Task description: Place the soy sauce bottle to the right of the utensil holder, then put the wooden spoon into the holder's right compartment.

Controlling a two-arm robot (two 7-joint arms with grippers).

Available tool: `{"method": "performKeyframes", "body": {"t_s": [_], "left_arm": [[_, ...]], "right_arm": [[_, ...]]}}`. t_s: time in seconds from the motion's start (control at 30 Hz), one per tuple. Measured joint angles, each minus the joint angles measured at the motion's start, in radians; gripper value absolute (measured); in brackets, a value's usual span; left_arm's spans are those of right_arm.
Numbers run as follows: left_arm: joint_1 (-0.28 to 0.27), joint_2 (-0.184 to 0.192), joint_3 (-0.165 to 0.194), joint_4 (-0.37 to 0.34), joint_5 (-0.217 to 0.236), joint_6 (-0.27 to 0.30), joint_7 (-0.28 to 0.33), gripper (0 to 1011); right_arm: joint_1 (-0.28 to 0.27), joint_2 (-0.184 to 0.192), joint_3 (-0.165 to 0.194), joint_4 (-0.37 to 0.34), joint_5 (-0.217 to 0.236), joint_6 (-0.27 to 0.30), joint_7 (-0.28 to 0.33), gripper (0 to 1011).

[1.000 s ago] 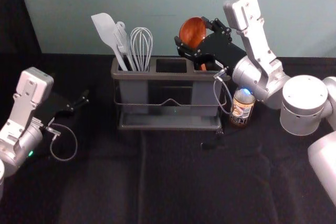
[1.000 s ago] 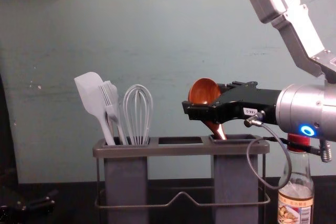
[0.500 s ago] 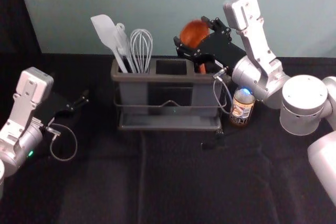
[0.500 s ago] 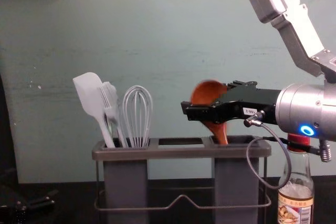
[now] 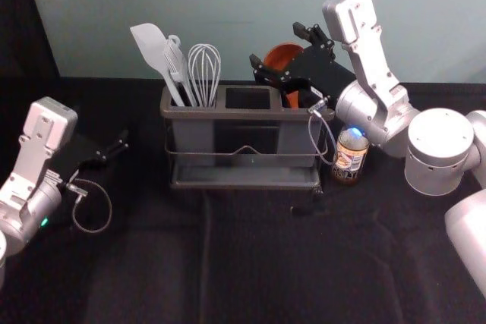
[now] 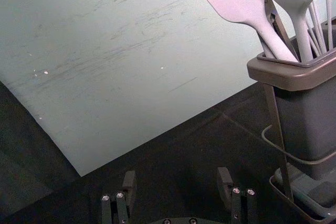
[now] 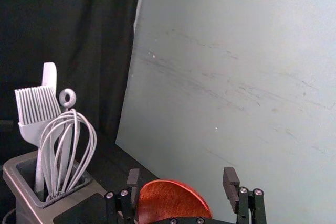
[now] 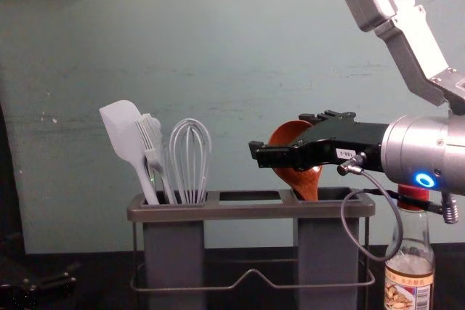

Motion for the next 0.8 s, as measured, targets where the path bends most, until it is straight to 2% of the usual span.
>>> {"method": "performKeyframes", "body": {"t_s": [0.23,0.43,0.67,0.8], "left_arm": [[0.0,0.0,0.0,0.0,0.0,0.0,0.0,1005],[0.0,0.0,0.0,0.0,0.0,0.0,0.0,1005],[0.0,0.0,0.0,0.0,0.0,0.0,0.0,1005],[0.0,0.0,0.0,0.0,0.0,0.0,0.0,1005]], "right_arm": [[0.0,0.001,-0.002,-0.003,-0.003,0.003,0.0,1004],[-0.005,0.015,-0.005,-0.069,-0.033,0.055,-0.015,1004],[-0.013,0.031,0.016,-0.139,-0.038,0.094,-0.015,1004],[-0.021,0.047,0.035,-0.196,-0.028,0.14,-0.003,1004]]}}
